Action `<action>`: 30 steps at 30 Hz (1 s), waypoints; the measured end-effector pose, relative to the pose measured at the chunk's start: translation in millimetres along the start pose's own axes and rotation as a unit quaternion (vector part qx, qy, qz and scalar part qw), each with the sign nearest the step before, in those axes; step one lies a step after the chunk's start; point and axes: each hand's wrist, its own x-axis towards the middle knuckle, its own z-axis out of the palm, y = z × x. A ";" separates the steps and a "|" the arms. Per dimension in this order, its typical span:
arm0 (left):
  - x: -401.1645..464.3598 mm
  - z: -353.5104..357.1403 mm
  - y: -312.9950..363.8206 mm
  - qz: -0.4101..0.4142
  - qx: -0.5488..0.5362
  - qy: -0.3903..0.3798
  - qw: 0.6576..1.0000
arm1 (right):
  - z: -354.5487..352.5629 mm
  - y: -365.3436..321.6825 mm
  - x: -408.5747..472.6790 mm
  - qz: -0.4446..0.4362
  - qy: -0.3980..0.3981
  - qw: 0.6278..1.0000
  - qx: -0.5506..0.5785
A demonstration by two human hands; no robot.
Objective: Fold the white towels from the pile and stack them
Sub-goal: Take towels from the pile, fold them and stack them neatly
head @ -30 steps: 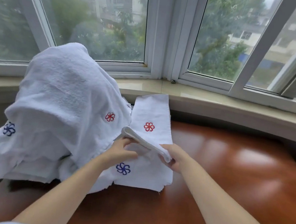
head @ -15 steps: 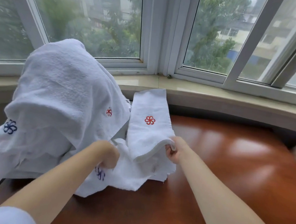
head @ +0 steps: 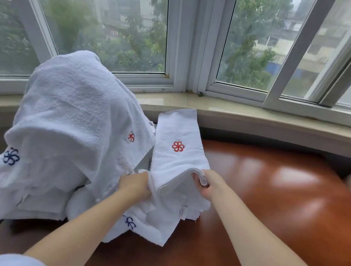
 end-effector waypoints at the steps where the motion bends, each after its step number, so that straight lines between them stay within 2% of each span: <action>1: 1.3 1.5 -1.9 0.005 0.013 0.008 1.000 | 2.9 -1.3 -0.8 0.002 -0.010 1.000 0.028; 4: 1.7 0.5 -5.5 0.042 0.114 -0.014 0.992 | 8.6 -1.7 -3.8 0.007 -0.035 0.999 0.035; 7: -1.2 -3.7 -5.2 0.042 0.255 -0.113 0.959 | 4.3 1.0 -3.8 0.031 -0.012 0.999 -0.015; 9: -3.1 -6.7 -1.9 0.037 0.298 -0.150 0.942 | -1.3 6.9 -1.9 0.037 0.009 0.998 -0.054; 10: -3.9 -7.6 0.0 0.036 0.283 -0.142 0.948 | -4.4 11.5 -0.1 0.025 0.023 0.996 -0.086; 12: -5.6 -8.7 4.8 0.033 0.175 -0.053 0.983 | -10.4 21.9 6.7 -0.021 0.051 0.982 -0.182; 14: -6.4 -7.2 10.7 0.028 -0.004 0.044 0.999 | -15.4 29.0 10.4 -0.070 0.085 0.952 -0.284; 15: -6.5 -5.1 12.8 0.021 -0.102 0.049 0.993 | -16.2 30.2 10.2 -0.075 0.089 0.948 -0.298; 16: -7.0 -2.6 14.7 0.008 -0.197 0.020 0.980 | -16.6 29.0 9.8 -0.070 0.082 0.951 -0.289; 18: -8.2 1.3 19.6 -0.030 -0.366 -0.067 0.928 | -13.0 23.2 7.3 -0.042 0.041 0.976 -0.209; 19: -8.6 2.9 21.1 -0.048 -0.438 -0.080 0.894 | -9.8 19.9 4.9 -0.044 0.021 0.984 -0.173; 21: -5.2 2.8 20.9 -0.077 -0.527 -0.030 0.846 | -6.3 15.2 3.8 -0.088 -0.002 0.979 -0.185; 23: 0.2 -1.2 17.5 -0.085 -0.528 0.012 0.845 | -11.0 14.5 4.2 -0.130 0.017 0.951 -0.282; 24: 2.9 -4.0 15.3 -0.074 -0.500 0.004 0.863 | -16.1 15.7 6.0 -0.132 0.025 0.931 -0.340; 27: 7.4 -11.5 12.0 -0.039 -0.376 -0.046 0.925 | -24.7 16.7 3.3 -0.064 0.044 0.858 -0.507; 29: 12.0 -11.1 12.2 -0.030 -0.356 -0.015 0.934 | -24.0 12.2 4.7 -0.073 0.074 0.806 -0.582; 30: 15.0 -11.1 12.7 -0.027 -0.360 0.005 0.933 | -20.7 8.5 6.5 -0.090 0.090 0.795 -0.593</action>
